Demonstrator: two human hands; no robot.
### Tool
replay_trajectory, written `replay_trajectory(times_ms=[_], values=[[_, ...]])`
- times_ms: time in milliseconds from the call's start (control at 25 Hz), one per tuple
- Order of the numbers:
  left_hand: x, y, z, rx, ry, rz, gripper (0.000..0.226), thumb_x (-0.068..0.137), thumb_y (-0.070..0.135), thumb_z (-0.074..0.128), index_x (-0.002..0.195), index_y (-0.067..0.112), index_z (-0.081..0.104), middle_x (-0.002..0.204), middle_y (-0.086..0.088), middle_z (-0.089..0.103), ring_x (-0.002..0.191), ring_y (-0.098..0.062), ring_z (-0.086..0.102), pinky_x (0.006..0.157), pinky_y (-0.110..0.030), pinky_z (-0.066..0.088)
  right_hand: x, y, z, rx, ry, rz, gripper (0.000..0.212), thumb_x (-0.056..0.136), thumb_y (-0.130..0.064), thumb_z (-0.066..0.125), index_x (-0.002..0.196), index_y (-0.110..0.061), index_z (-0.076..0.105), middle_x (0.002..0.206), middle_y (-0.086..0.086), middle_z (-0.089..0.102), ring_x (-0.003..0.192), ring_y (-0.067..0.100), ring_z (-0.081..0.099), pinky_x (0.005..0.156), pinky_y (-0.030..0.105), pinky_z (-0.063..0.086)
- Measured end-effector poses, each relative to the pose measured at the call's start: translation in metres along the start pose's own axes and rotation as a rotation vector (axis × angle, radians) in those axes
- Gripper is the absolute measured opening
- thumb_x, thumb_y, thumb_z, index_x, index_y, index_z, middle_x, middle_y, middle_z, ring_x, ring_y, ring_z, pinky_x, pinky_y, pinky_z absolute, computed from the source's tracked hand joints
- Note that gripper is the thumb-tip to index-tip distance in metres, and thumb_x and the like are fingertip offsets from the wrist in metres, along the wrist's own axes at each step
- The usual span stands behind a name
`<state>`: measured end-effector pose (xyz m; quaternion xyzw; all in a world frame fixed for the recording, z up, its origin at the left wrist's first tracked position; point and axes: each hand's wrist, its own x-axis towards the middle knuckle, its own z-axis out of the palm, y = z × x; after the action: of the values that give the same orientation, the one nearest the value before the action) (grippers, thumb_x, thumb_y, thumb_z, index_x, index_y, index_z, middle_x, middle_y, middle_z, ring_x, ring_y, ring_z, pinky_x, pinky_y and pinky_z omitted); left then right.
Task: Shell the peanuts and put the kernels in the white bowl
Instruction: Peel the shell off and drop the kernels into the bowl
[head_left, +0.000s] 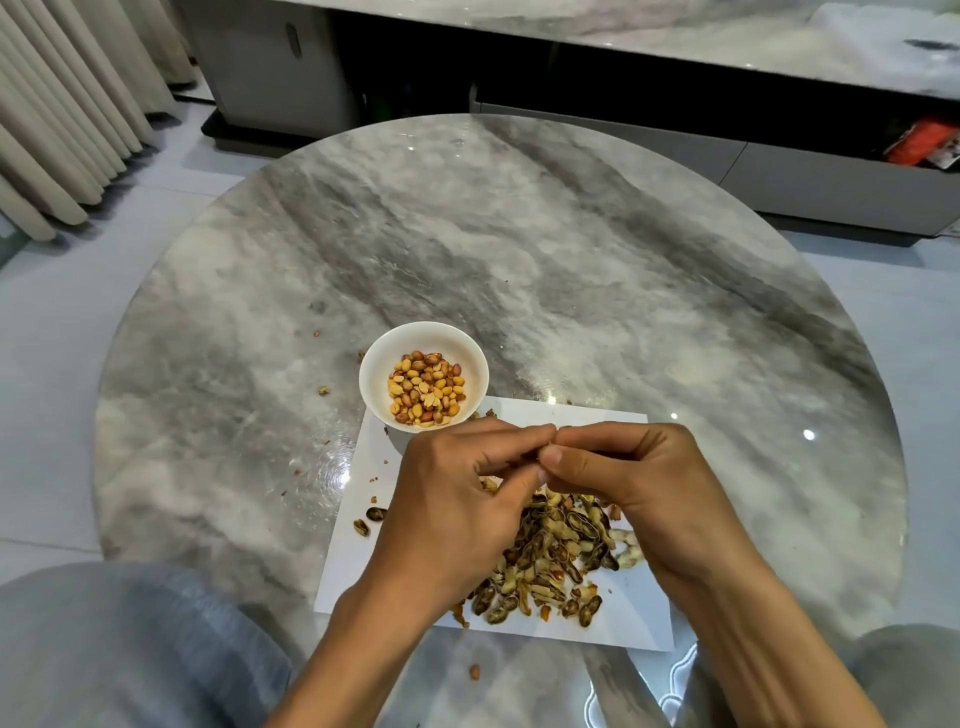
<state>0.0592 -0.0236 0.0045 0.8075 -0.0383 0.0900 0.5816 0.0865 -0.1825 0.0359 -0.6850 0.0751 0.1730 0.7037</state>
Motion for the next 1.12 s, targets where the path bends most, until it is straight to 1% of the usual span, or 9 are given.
replay_trajectory(times_ms=[160,280,400,520,680,800,960,1040,1120], values=[[0.000,0.000,0.001,-0.175,0.031,-0.087,0.034,0.078,-0.002,0.079,0.102,0.022,0.078,0.090,0.009,0.077,0.082,-0.006,0.074,0.074,-0.021,0.059,0.001,0.000,0.000,0.003,0.014,-0.037,0.018,0.067,-0.003,0.079,0.084,0.002,0.078,0.079,0.017,0.076,0.075,0.025,0.075,0.067,0.022,0.056],[0.002,0.003,0.000,-0.305,0.069,-0.138,0.032,0.075,-0.006,0.079,0.097,0.018,0.078,0.088,0.005,0.078,0.080,-0.011,0.075,0.073,-0.021,0.059,-0.001,0.003,0.004,0.037,0.061,-0.063,0.017,0.069,-0.009,0.077,0.085,-0.003,0.079,0.083,0.014,0.077,0.078,0.027,0.074,0.072,0.028,0.060],[0.006,0.005,-0.001,-0.466,0.069,-0.218,0.032,0.075,-0.008,0.076,0.096,0.016,0.077,0.086,-0.001,0.078,0.081,-0.011,0.074,0.073,-0.018,0.057,0.000,0.008,0.008,0.165,0.088,-0.017,0.014,0.069,-0.013,0.075,0.081,-0.008,0.080,0.085,0.014,0.076,0.077,0.023,0.073,0.071,0.027,0.060],[0.007,0.007,0.000,-0.513,0.066,-0.247,0.035,0.077,-0.010,0.074,0.097,0.018,0.077,0.088,0.000,0.078,0.083,-0.010,0.074,0.074,-0.017,0.056,0.001,0.011,0.013,0.324,0.083,0.077,0.016,0.072,-0.013,0.072,0.084,-0.006,0.080,0.084,0.013,0.074,0.073,0.017,0.070,0.066,0.024,0.058],[0.007,0.004,0.002,-0.388,0.064,-0.195,0.037,0.080,-0.005,0.075,0.100,0.026,0.076,0.095,0.005,0.078,0.090,-0.012,0.074,0.079,-0.022,0.057,0.003,0.013,0.018,0.589,0.050,0.282,0.017,0.082,-0.011,0.066,0.091,0.000,0.076,0.084,0.013,0.072,0.069,0.016,0.069,0.062,0.025,0.060],[0.005,-0.002,0.003,-0.112,0.018,-0.052,0.033,0.085,0.002,0.074,0.107,0.026,0.076,0.099,0.013,0.074,0.096,-0.005,0.069,0.085,-0.018,0.053,0.004,0.018,0.024,0.801,0.072,0.436,0.019,0.094,-0.011,0.059,0.086,0.000,0.072,0.083,0.014,0.071,0.070,0.020,0.072,0.061,0.029,0.061],[0.005,-0.009,0.001,0.188,-0.115,0.084,0.030,0.088,0.016,0.065,0.115,0.026,0.074,0.093,0.014,0.063,0.097,-0.007,0.061,0.083,-0.013,0.046,0.006,0.028,0.027,0.837,0.098,0.471,0.016,0.098,-0.010,0.054,0.092,-0.001,0.065,0.076,0.012,0.066,0.067,0.017,0.065,0.061,0.029,0.062],[0.005,-0.011,0.000,0.223,-0.138,0.085,0.031,0.087,0.018,0.065,0.115,0.027,0.075,0.092,0.014,0.061,0.096,-0.008,0.060,0.081,-0.015,0.047,0.005,0.029,0.027,0.826,0.092,0.479,0.015,0.099,-0.008,0.053,0.095,0.001,0.065,0.078,0.014,0.066,0.072,0.019,0.065,0.063,0.030,0.062],[0.005,-0.011,0.000,0.161,-0.101,0.033,0.028,0.087,0.015,0.067,0.112,0.025,0.076,0.094,0.014,0.064,0.095,-0.006,0.062,0.080,-0.014,0.048,0.005,0.030,0.027,0.819,0.084,0.480,0.019,0.099,-0.003,0.050,0.093,0.003,0.067,0.080,0.016,0.069,0.072,0.020,0.068,0.063,0.031,0.063]])
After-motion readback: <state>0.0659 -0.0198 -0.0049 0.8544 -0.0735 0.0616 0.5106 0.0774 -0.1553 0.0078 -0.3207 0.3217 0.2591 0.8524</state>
